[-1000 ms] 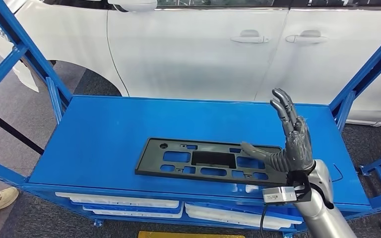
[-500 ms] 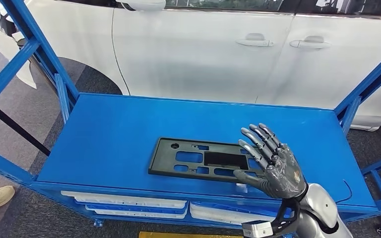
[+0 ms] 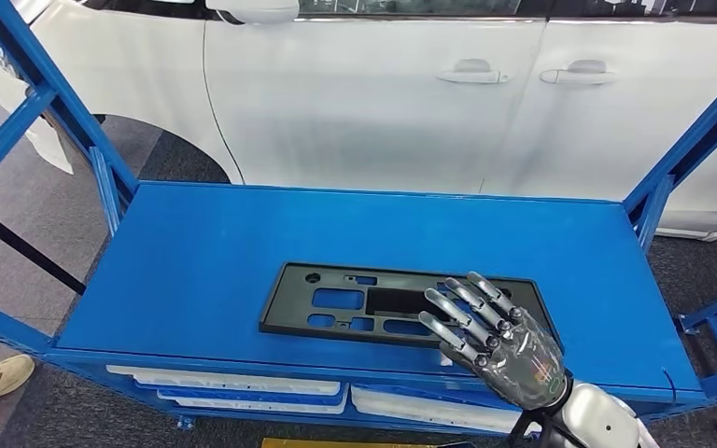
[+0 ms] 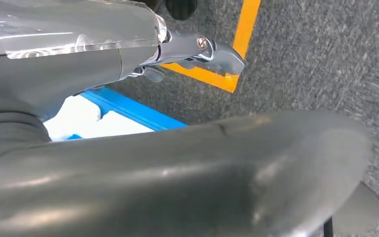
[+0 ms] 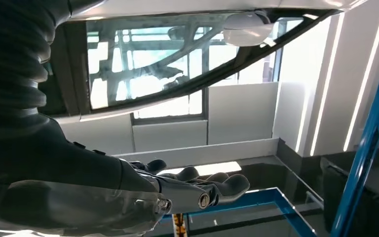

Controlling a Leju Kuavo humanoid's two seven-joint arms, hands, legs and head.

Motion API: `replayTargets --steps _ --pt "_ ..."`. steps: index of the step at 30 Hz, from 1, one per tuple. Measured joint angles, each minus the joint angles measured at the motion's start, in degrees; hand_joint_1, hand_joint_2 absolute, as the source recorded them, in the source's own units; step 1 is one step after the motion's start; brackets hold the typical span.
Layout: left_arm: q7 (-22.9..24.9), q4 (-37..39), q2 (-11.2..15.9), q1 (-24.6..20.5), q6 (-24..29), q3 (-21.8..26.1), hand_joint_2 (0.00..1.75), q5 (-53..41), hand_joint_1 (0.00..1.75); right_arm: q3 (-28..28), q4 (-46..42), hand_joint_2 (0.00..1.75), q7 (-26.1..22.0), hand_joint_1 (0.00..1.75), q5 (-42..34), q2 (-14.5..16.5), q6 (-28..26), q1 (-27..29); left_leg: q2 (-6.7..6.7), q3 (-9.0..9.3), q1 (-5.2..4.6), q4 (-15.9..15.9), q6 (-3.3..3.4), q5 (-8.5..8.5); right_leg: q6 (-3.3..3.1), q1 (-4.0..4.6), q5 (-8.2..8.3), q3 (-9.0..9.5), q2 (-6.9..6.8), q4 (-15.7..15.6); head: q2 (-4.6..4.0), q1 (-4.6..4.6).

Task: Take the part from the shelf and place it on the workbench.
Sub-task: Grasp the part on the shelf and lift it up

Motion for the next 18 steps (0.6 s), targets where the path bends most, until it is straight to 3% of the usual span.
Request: replayTargets --steps 1,2,4,6,9,11,14,15,16,17,18 --pt "0.0 0.0 0.0 0.1 0.1 0.0 0.0 0.0 0.0 0.4 0.1 1.75 1.1 0.0 1.4 -0.1 -0.6 0.1 0.0 -0.19 0.12 0.4 -0.1 0.57 0.0 -0.01 -0.03 0.04 0.04 0.0 0.0 0.0" --pt "-0.1 0.0 0.0 0.1 0.1 0.0 0.0 0.0 0.0 1.0 0.2 1.75 2.2 0.0 2.6 -0.3 -1.2 0.2 0.01 0.69 0.23 -1.6 -0.12 2.13 0.06 -0.03 -0.09 0.13 0.09 0.1 0.0 0.0" --pt "-0.2 0.0 0.0 0.1 0.2 0.0 0.0 0.0 0.0 2.2 0.6 1.75 3.7 0.0 4.6 -1.2 -2.1 0.4 0.07 4.29 0.38 -9.3 0.03 5.93 0.4 -0.02 -0.33 0.32 0.13 0.3 0.0 0.01" --pt "-0.4 0.0 0.0 0.0 0.2 0.0 0.0 0.0 0.0 3.6 1.2 1.75 4.7 0.0 6.6 -2.2 -2.4 0.1 0.09 6.63 0.3 -14.5 0.54 7.46 0.98 0.16 -0.51 0.22 0.17 0.5 0.0 0.01" --pt "-0.6 0.0 0.0 -0.1 0.2 0.0 0.0 0.0 0.0 6.1 2.6 1.75 6.1 0.0 9.7 -3.0 -1.8 -1.3 0.04 6.76 0.14 -15.5 1.65 7.6 2.0 0.13 -0.46 0.0 0.19 0.6 0.0 0.01" --pt "-0.7 0.0 0.1 -0.1 0.1 0.0 0.0 0.0 0.0 7.6 3.4 1.75 6.9 0.0 11.1 -3.4 -1.1 -2.4 0.07 6.88 0.21 -15.9 2.42 7.98 2.61 -0.05 -1.88 -0.77 0.16 2.4 0.0 0.01" --pt "-0.7 0.0 0.2 -0.2 -0.2 0.0 0.0 0.0 0.0 9.7 4.9 1.75 7.8 0.0 12.3 -3.7 -0.4 -3.7 0.11 6.82 0.09 -16.1 2.97 8.15 3.06 -0.12 -7.03 -5.56 0.13 12.6 0.0 0.01" --pt "-0.7 0.0 0.2 -0.2 -0.2 0.0 0.0 0.0 0.0 10.5 5.4 1.75 8.0 0.0 12.6 -3.8 -0.3 -3.9 0.1 6.81 -0.01 -16.1 3.01 8.15 3.1 -0.13 -7.88 -6.97 0.12 15.5 0.0 0.01" --pt "-0.7 0.0 0.2 -0.2 -0.2 0.0 0.0 0.0 0.0 11.3 6.0 1.75 8.3 0.0 13.0 -3.8 -0.3 -4.1 0.07 6.85 -0.09 -16.1 3.03 8.13 3.07 -0.13 -7.59 -7.45 0.12 16.5 0.0 0.01" --pt "-0.7 0.0 0.2 -0.2 -0.2 0.0 0.0 0.0 0.0 12.1 6.5 1.75 8.5 0.0 13.4 -3.8 -0.3 -4.2 0.03 6.92 -0.15 -16.1 3.02 8.1 2.95 -0.12 -6.25 -6.85 0.12 15.1 0.0 0.01" --pt "-0.7 0.0 0.2 -0.2 -0.2 0.0 0.0 0.0 0.0 12.8 7.0 1.75 8.7 0.0 13.7 -3.8 -0.3 -4.3 -0.02 7.04 -0.2 -16.1 2.99 8.06 2.74 -0.09 -4.18 -5.26 0.13 11.8 0.0 0.01"
